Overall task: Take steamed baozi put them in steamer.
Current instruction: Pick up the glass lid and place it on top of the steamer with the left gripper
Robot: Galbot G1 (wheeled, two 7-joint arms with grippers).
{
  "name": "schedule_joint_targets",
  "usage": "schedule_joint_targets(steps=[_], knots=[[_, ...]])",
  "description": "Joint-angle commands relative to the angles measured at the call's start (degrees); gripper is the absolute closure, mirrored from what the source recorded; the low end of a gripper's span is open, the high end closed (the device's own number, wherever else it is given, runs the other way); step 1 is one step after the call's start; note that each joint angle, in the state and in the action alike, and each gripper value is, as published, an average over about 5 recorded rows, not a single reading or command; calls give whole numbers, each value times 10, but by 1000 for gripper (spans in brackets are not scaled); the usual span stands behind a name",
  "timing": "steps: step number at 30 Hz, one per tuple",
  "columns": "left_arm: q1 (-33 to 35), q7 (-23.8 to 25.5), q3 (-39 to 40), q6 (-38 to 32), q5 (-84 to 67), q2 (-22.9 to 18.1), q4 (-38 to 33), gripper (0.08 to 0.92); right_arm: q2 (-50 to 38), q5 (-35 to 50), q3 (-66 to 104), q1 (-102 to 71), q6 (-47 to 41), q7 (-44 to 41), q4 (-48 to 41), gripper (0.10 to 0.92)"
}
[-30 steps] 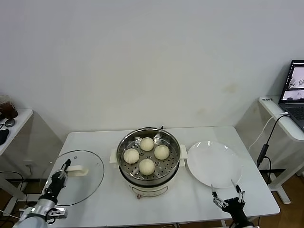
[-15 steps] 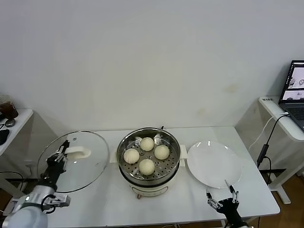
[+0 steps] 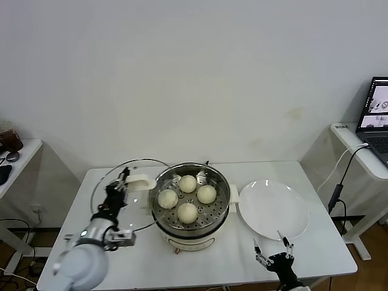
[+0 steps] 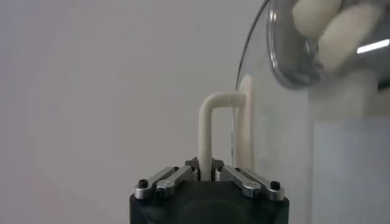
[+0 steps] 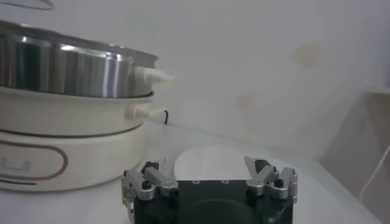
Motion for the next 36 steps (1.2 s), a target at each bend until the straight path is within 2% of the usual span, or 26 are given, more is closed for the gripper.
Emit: schedule_joint_targets(steps=[1,10,20,36], knots=[[-175,87,194,91,105,-86,33,824,16,-28,-7,9,2,6,-14,203],[-178,96,215,86,164,-131,66,824,26,-36,-8,8,4,9,-10,203],[-167,80,229,74,192,-166,106,824,25,-36,-10,8,3,11,-4,203],[-152,53,225,56,204,-180,138,824,15,-30,-13,6,3,13,-4,203]])
